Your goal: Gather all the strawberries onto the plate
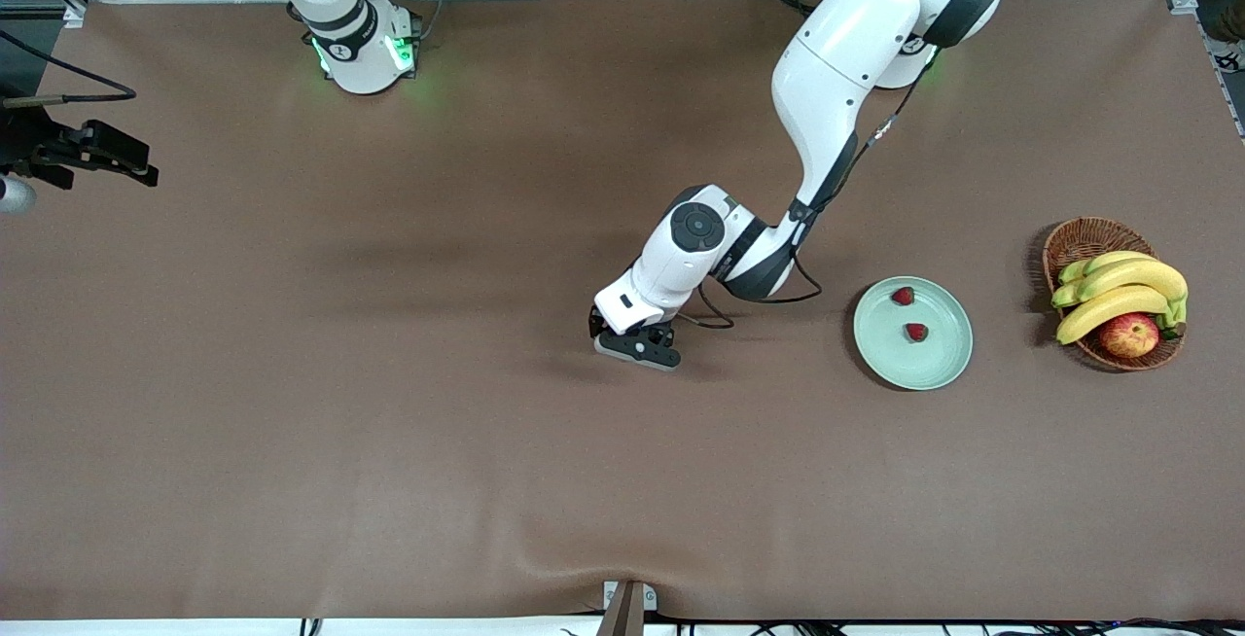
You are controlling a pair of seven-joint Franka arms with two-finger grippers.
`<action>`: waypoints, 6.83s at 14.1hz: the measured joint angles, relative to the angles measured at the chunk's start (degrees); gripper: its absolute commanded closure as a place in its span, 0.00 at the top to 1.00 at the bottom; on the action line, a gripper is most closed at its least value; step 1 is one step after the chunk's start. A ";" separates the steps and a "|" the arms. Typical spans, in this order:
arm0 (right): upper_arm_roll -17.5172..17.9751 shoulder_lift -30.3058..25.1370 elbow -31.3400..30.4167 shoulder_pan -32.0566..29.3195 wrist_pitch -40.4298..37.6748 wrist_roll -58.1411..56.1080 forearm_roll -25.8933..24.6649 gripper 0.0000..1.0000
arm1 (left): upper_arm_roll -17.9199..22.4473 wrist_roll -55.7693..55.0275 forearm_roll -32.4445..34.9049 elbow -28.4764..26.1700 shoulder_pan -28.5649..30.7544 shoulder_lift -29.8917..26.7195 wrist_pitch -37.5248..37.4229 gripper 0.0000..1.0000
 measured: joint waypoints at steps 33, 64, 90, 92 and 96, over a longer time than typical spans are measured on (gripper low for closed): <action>-0.93 -0.07 2.93 -0.78 0.47 0.11 1.01 1.00 | 0.88 40.94 0.02 -22.89 29.30 -23.49 -21.47 0.00; -0.84 0.16 2.94 -0.78 0.43 3.49 1.02 1.00 | 0.67 46.09 0.02 -19.13 34.01 -23.86 -21.47 1.00; -0.81 0.16 2.94 -0.78 0.39 3.50 1.02 1.00 | 4.11 24.89 0.02 -4.97 29.21 -47.35 -59.86 1.00; -0.82 0.16 2.94 -0.78 0.39 3.50 1.02 1.00 | 4.21 23.84 0.02 -4.90 29.21 -51.01 -63.73 1.00; -0.81 0.16 2.94 -0.78 0.39 3.50 1.02 1.00 | 4.67 22.28 0.02 -5.09 29.21 -54.53 -67.04 1.00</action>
